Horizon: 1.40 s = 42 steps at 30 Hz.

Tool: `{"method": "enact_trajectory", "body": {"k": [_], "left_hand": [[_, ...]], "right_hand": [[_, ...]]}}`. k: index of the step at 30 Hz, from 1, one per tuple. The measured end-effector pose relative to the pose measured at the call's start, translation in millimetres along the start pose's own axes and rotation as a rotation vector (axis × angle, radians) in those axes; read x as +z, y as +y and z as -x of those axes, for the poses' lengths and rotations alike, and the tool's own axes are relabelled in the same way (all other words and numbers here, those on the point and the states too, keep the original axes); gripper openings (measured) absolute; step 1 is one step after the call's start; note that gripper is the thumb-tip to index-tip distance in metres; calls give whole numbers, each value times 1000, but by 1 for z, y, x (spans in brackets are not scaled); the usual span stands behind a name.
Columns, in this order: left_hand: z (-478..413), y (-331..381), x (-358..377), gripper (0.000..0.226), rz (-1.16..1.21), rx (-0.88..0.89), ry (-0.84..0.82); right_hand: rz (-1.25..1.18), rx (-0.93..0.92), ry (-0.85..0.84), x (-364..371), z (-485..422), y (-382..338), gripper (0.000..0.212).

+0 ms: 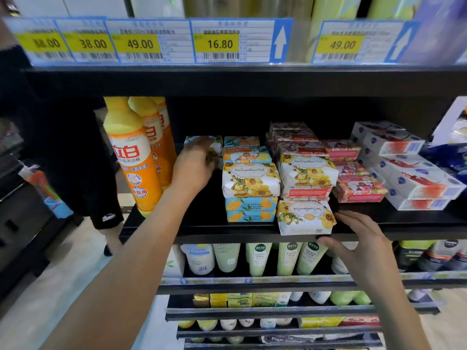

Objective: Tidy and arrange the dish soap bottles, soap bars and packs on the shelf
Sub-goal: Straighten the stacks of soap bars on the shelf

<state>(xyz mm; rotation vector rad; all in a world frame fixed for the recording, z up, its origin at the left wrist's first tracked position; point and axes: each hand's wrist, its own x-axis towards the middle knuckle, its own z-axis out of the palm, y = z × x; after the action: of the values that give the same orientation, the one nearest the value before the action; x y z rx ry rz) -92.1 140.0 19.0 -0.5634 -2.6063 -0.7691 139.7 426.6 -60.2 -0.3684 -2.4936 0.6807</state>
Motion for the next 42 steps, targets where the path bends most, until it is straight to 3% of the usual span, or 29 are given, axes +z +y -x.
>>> {"method": "enact_trajectory", "body": {"k": [9, 17, 25, 32, 42], "left_hand": [[-59, -5, 4, 72, -70, -84, -142], [-63, -7, 5, 61, -134, -118, -204], [-59, 1, -1, 57, -113, -143, -97], [-51, 15, -21, 72, 21, -141, 13], [0, 43, -52, 77, 219, -23, 133]], "right_hand": [[-21, 0, -3, 2, 1, 3, 65], [-36, -11, -6, 2, 1, 5, 67], [-37, -13, -12, 2, 0, 6, 70], [-37, -7, -17, 3, 0, 7, 70], [-38, 14, -6, 3, 1, 3, 73]]}}
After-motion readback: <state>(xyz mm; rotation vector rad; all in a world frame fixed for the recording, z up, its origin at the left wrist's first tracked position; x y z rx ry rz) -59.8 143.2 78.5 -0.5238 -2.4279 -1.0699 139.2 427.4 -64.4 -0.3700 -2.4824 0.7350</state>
